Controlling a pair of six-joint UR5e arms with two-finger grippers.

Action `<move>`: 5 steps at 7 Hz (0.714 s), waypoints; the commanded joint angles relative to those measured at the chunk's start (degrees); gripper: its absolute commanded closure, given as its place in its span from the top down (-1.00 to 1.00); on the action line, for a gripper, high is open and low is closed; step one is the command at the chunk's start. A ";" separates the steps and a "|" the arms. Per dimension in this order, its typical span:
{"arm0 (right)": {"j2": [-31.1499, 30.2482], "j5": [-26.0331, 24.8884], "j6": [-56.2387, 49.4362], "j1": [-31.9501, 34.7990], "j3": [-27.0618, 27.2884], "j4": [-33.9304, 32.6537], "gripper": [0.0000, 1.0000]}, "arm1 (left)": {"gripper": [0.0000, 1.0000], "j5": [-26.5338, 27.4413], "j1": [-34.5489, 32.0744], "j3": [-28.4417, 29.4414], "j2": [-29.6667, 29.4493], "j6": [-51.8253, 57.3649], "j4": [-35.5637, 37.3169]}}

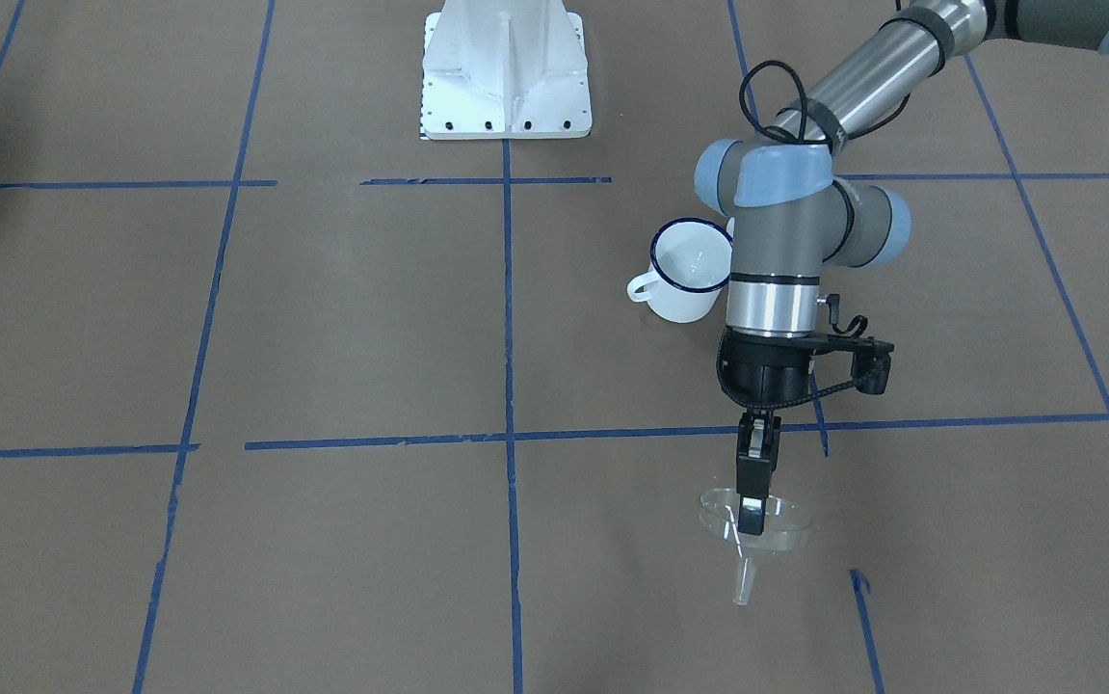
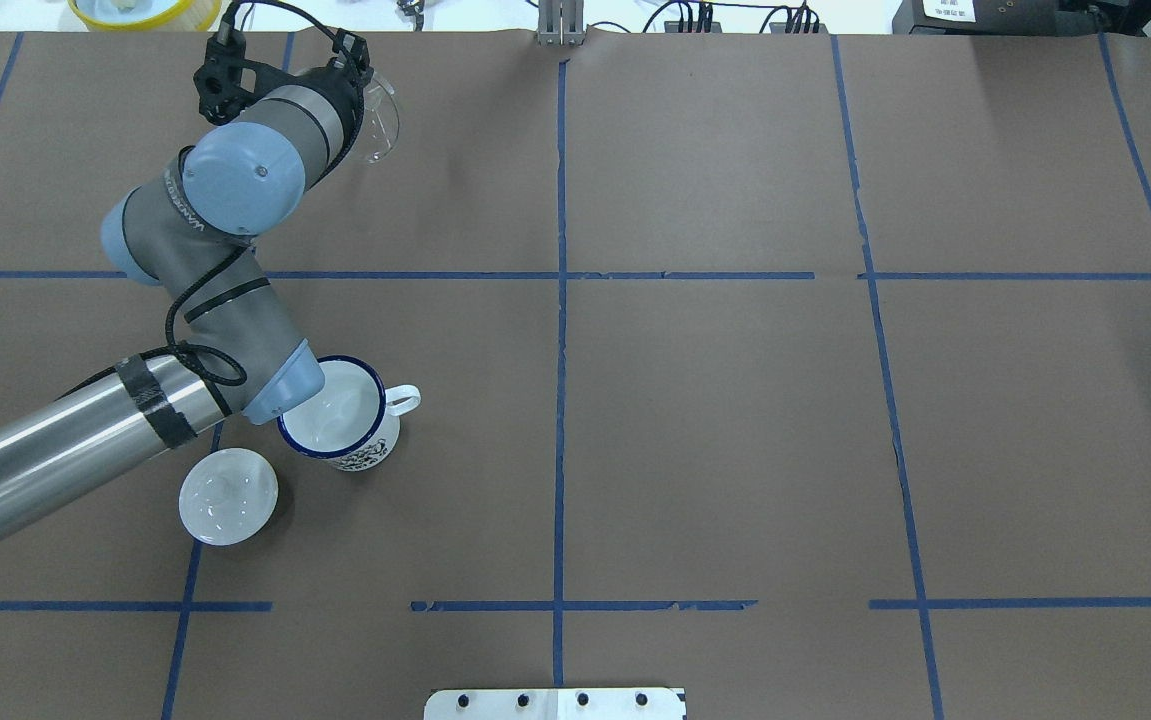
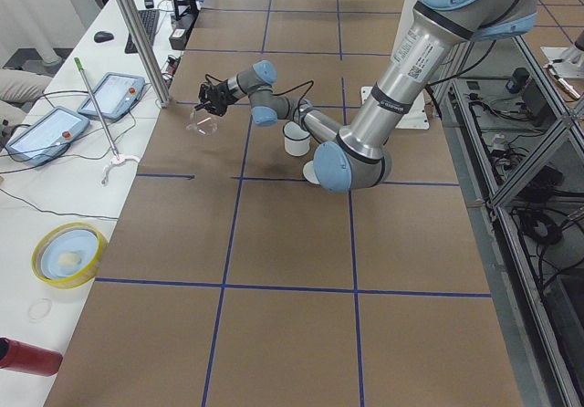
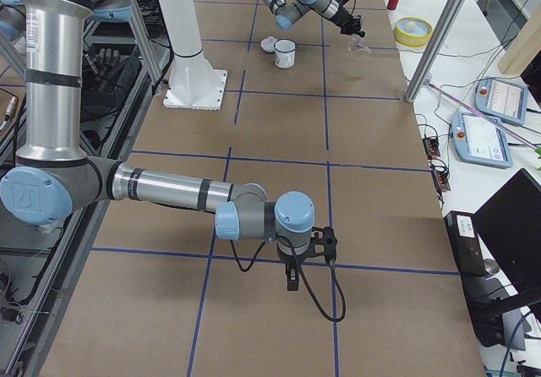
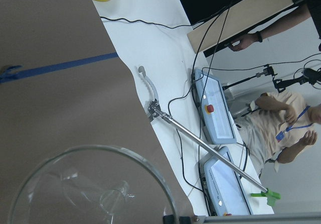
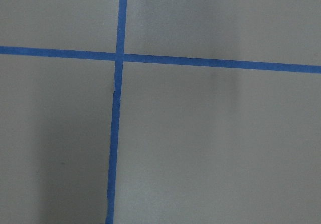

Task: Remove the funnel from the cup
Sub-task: 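Lift the clear funnel out of the mug and carry it farther away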

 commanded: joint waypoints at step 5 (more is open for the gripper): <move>0.00 0.00 0.00 0.00 0.00 0.00 1.00 | -0.04 2.43 2.12 9.64 -1.80 0.45 -8.24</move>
